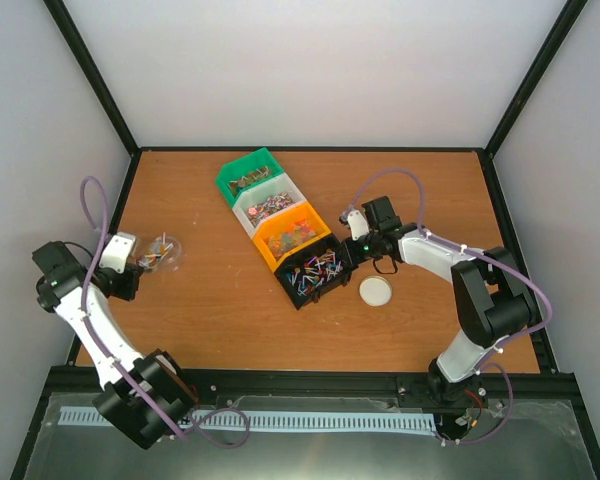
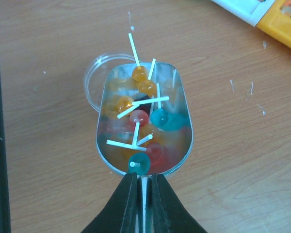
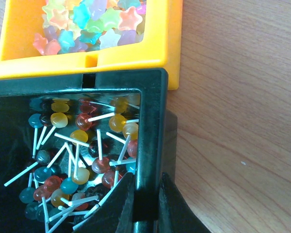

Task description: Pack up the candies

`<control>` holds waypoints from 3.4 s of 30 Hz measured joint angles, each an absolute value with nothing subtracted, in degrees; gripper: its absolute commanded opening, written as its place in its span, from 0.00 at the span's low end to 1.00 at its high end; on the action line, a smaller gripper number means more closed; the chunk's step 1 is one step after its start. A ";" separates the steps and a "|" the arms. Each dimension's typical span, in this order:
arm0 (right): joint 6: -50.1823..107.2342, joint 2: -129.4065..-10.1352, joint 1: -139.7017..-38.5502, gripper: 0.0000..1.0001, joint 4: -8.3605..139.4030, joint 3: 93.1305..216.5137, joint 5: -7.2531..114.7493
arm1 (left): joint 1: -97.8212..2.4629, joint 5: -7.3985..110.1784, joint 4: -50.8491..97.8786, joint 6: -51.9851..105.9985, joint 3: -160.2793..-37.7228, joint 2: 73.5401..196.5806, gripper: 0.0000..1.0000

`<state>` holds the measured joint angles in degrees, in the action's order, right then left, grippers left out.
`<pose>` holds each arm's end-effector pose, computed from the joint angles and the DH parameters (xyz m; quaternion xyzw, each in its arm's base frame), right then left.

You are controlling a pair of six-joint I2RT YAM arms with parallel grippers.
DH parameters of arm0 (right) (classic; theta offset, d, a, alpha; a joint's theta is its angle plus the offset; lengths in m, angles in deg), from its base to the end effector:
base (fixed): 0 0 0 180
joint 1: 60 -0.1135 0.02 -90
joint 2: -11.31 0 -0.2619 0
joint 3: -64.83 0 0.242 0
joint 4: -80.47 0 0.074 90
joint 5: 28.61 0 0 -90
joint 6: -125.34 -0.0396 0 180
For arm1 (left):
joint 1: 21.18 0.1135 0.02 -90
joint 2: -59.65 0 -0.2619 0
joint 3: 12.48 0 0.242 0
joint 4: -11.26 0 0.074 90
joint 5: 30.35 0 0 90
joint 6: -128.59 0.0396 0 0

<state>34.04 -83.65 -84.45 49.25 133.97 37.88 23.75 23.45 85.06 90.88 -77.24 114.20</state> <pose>0.2852 0.1470 0.1765 -0.2450 0.9081 0.2523 0.2272 0.1251 0.0918 0.2748 0.1302 0.9189 -0.0371 0.3705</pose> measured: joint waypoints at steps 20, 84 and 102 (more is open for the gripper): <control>33.32 -83.19 -84.38 0.03 51.29 132.68 37.66 | 23.79 28.32 86.11 91.99 -80.98 122.90 0.01; 37.43 -82.47 -84.40 0.68 47.20 140.75 35.11 | -0.12 25.81 92.73 97.90 -92.09 122.11 0.01; 34.30 -97.35 -84.56 0.51 46.02 156.29 38.60 | -39.62 44.17 91.99 74.20 -106.56 141.76 0.01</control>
